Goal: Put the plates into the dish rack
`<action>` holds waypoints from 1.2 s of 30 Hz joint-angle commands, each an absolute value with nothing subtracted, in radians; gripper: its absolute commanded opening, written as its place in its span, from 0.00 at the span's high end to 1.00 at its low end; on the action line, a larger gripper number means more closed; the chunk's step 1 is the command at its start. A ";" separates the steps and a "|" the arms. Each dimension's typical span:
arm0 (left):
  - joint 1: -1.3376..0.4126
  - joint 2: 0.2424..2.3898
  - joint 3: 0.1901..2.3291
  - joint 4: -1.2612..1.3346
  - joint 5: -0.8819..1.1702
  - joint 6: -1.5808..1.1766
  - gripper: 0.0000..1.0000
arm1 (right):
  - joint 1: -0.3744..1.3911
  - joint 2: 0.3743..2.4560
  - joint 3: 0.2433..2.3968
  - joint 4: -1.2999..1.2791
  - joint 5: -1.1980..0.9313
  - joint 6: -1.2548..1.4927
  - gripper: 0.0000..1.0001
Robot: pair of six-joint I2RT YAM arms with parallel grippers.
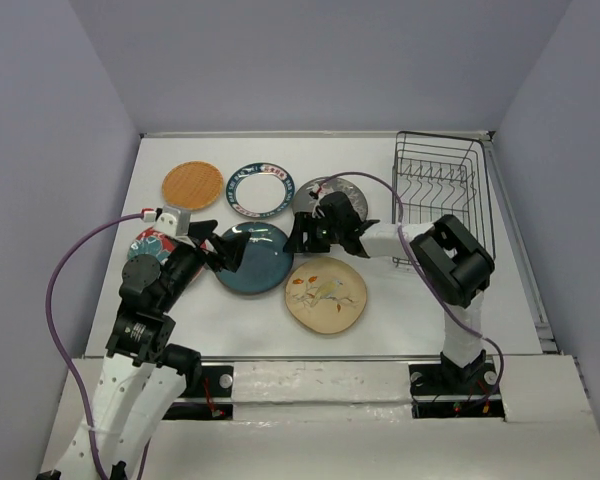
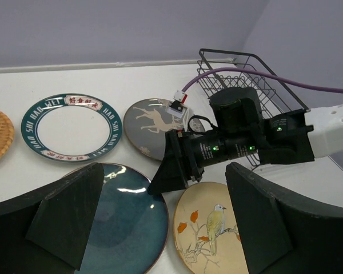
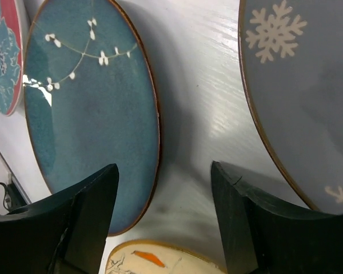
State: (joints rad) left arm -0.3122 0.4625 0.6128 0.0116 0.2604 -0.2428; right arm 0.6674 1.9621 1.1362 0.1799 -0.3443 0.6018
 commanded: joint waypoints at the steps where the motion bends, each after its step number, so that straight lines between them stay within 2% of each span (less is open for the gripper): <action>1: -0.307 0.462 0.601 0.069 0.287 -0.225 0.01 | 0.689 2.014 1.213 0.241 -0.376 0.618 0.30; 5: -0.307 0.463 0.600 0.069 0.288 -0.226 0.01 | 0.698 2.068 1.236 0.248 -0.403 0.634 0.31; 12: -0.305 0.453 0.598 0.074 0.281 -0.227 0.01 | 0.698 2.114 1.201 0.342 -0.423 0.709 0.41; 15: -0.305 0.459 0.600 0.072 0.287 -0.230 0.01 | 0.698 2.129 1.192 0.394 -0.440 0.747 0.54; 19: -0.304 0.456 0.598 0.072 0.284 -0.229 0.01 | 0.698 2.122 1.148 0.457 -0.451 0.782 0.81; 21: -0.304 0.451 0.598 0.072 0.278 -0.229 0.01 | 0.698 2.097 1.137 0.465 -0.451 0.784 0.90; 29: -0.302 0.451 0.598 0.069 0.267 -0.230 0.01 | 0.698 1.925 1.089 0.479 -0.454 0.778 0.93; 36: -0.301 0.445 0.600 0.066 0.262 -0.232 0.01 | 0.622 1.640 1.092 0.443 -0.434 0.767 0.93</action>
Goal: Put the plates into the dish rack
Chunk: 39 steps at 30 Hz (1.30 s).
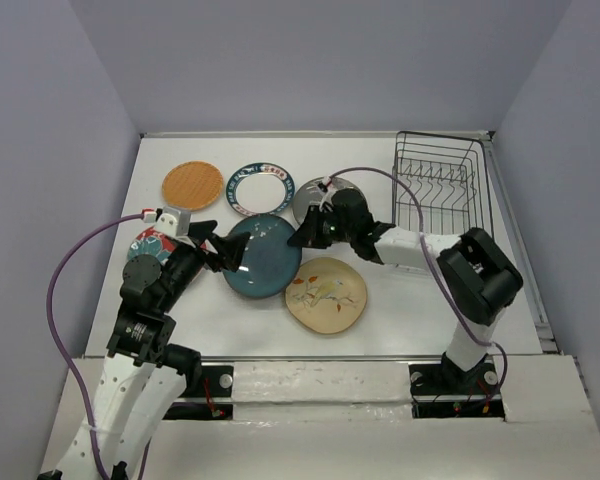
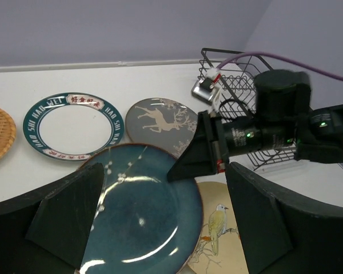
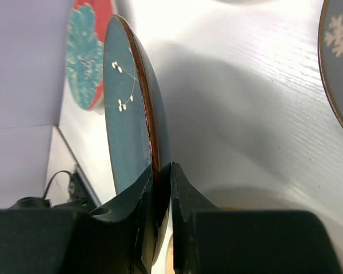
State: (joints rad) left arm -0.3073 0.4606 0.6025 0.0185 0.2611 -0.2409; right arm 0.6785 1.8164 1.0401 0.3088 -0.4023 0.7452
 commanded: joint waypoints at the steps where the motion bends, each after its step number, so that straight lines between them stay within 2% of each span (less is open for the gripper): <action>1: -0.301 0.442 0.601 0.066 0.262 -0.233 0.01 | 0.594 1.581 1.104 0.414 -0.436 0.776 0.93; 6: -0.302 0.428 0.600 0.064 0.264 -0.238 0.01 | 0.372 1.422 1.144 0.312 -0.427 0.792 0.93; 8: -0.302 0.423 0.601 0.064 0.267 -0.239 0.01 | 0.257 1.376 1.185 0.188 -0.376 0.740 0.93; 13: -0.322 0.400 0.603 0.063 0.259 -0.239 0.01 | 0.077 1.267 1.314 -0.088 -0.073 0.553 0.93; 15: -0.340 0.388 0.603 0.060 0.252 -0.238 0.01 | 0.029 1.275 1.397 -0.159 0.121 0.491 0.93; 18: -0.366 0.376 0.603 0.057 0.239 -0.236 0.01 | -0.043 1.305 1.491 -0.201 0.262 0.402 0.93; 24: -0.391 0.368 0.603 0.055 0.226 -0.235 0.01 | -0.078 1.393 1.624 -0.192 0.484 0.217 0.93; 29: -0.405 0.364 0.601 0.054 0.227 -0.236 0.01 | -0.078 1.453 1.690 -0.103 0.540 -0.036 0.93; 39: -0.420 0.353 0.604 0.043 0.193 -0.233 0.01 | -0.078 1.465 1.572 0.058 0.540 -0.299 0.93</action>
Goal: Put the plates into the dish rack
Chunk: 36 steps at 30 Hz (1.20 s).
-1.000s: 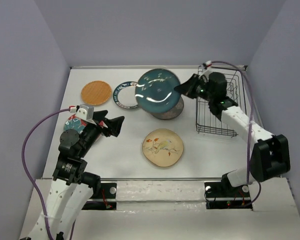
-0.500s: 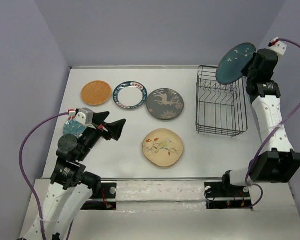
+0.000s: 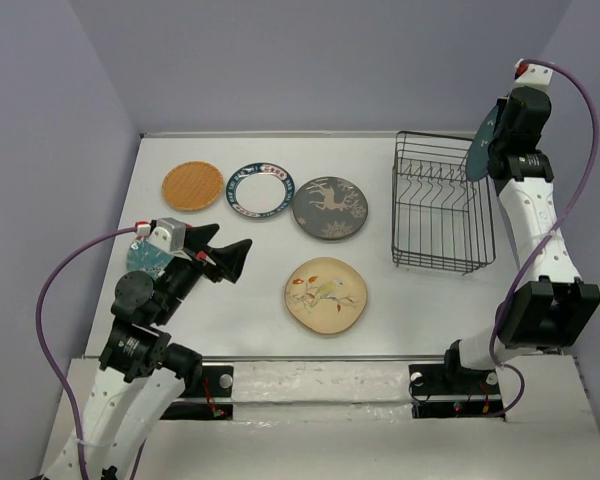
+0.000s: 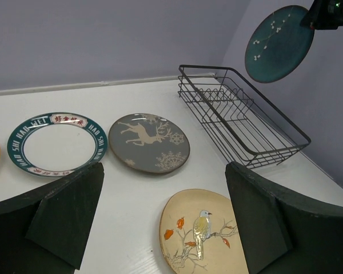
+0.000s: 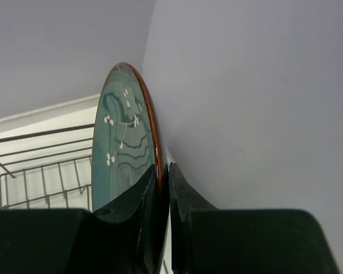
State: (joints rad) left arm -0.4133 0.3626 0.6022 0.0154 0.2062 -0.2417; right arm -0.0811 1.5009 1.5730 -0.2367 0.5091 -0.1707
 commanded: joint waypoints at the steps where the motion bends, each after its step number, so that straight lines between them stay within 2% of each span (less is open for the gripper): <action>1: -0.423 0.353 0.603 0.043 0.195 -0.233 0.01 | -0.078 1.471 1.556 0.072 0.540 -0.308 0.93; 14: -0.425 0.356 0.604 0.043 0.196 -0.233 0.01 | -0.078 1.551 1.536 0.104 0.492 -0.403 0.93; 22: -0.426 0.354 0.603 0.043 0.199 -0.232 0.01 | -0.078 1.551 1.439 0.166 0.474 -0.457 0.93; 34: -0.425 0.354 0.604 0.043 0.195 -0.233 0.01 | -0.078 1.569 1.358 0.140 0.408 -0.388 0.93; 36: -0.423 0.357 0.603 0.046 0.195 -0.236 0.01 | -0.078 1.577 1.341 0.137 0.423 -0.351 0.91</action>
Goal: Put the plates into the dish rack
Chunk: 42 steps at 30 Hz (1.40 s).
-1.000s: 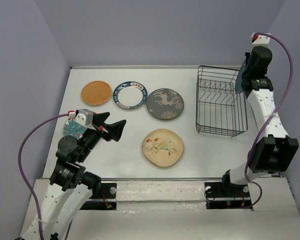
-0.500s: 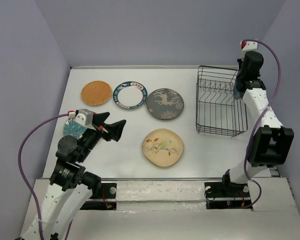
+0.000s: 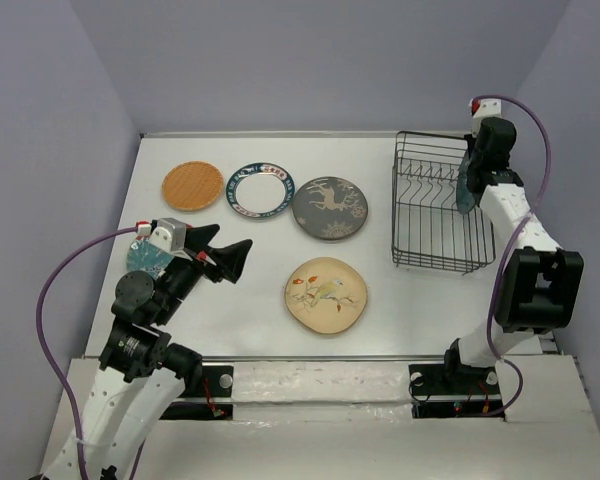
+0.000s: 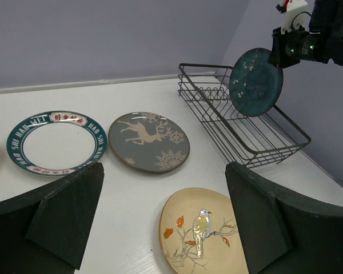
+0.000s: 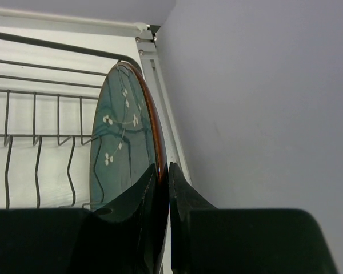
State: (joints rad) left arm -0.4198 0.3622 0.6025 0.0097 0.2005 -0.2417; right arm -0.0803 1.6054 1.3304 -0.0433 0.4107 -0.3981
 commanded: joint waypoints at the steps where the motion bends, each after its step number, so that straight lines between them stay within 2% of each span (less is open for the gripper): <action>1: -0.423 0.357 0.601 0.046 0.193 -0.238 0.01 | -0.078 1.583 1.332 0.137 0.440 -0.341 0.88; 2: -0.423 0.362 0.603 0.045 0.192 -0.239 0.01 | -0.078 1.583 1.324 0.137 0.443 -0.316 0.77; 3: -0.423 0.365 0.603 0.043 0.186 -0.241 0.01 | -0.078 1.582 1.316 0.133 0.443 -0.302 0.72; 4: -0.422 0.367 0.601 0.043 0.177 -0.248 0.01 | -0.078 1.571 1.312 0.129 0.445 -0.270 0.61; 7: -0.422 0.379 0.601 0.040 0.152 -0.265 0.01 | -0.078 1.557 1.330 0.098 0.451 -0.207 0.41; 8: -0.419 0.388 0.600 0.040 0.147 -0.270 0.01 | -0.078 1.549 1.366 0.051 0.439 -0.155 0.32; 11: -0.414 0.403 0.600 0.038 0.137 -0.282 0.01 | -0.078 1.536 1.452 -0.079 0.396 -0.031 0.19; 15: -0.405 0.413 0.600 0.034 0.117 -0.288 0.01 | -0.078 1.478 1.497 -0.224 0.287 0.184 0.11; 16: -0.405 0.414 0.600 0.034 0.112 -0.290 0.01 | -0.078 1.456 1.485 -0.247 0.205 0.255 0.09; 19: -0.399 0.417 0.597 0.032 0.097 -0.293 0.01 | 0.009 1.355 1.390 -0.265 0.068 0.336 0.07; 23: -0.399 0.434 0.597 0.032 0.086 -0.301 0.01 | 0.281 1.212 1.205 -0.273 0.011 0.408 0.07; 24: -0.399 0.440 0.597 0.031 0.086 -0.301 0.01 | 0.282 1.180 1.159 -0.273 0.008 0.441 0.08; 25: -0.397 0.445 0.597 0.031 0.081 -0.305 0.01 | 0.360 1.143 1.058 -0.258 0.008 0.472 0.09; 30: -0.396 0.477 0.603 0.028 0.095 -0.308 0.01 | 0.567 0.873 0.761 -0.222 0.073 0.753 0.23; 31: -0.396 0.479 0.601 0.028 0.098 -0.304 0.01 | 0.637 0.841 0.727 -0.242 0.113 0.787 0.30; 32: -0.396 0.480 0.601 0.028 0.100 -0.304 0.01 | 0.669 0.787 0.671 -0.259 0.142 0.860 0.32; 36: -0.393 0.471 0.601 0.028 0.089 -0.298 0.01 | 0.771 0.730 0.540 -0.322 0.179 1.014 0.33; 42: -0.393 0.465 0.598 0.028 0.083 -0.293 0.01 | 0.868 0.827 0.440 -0.328 0.256 1.144 0.33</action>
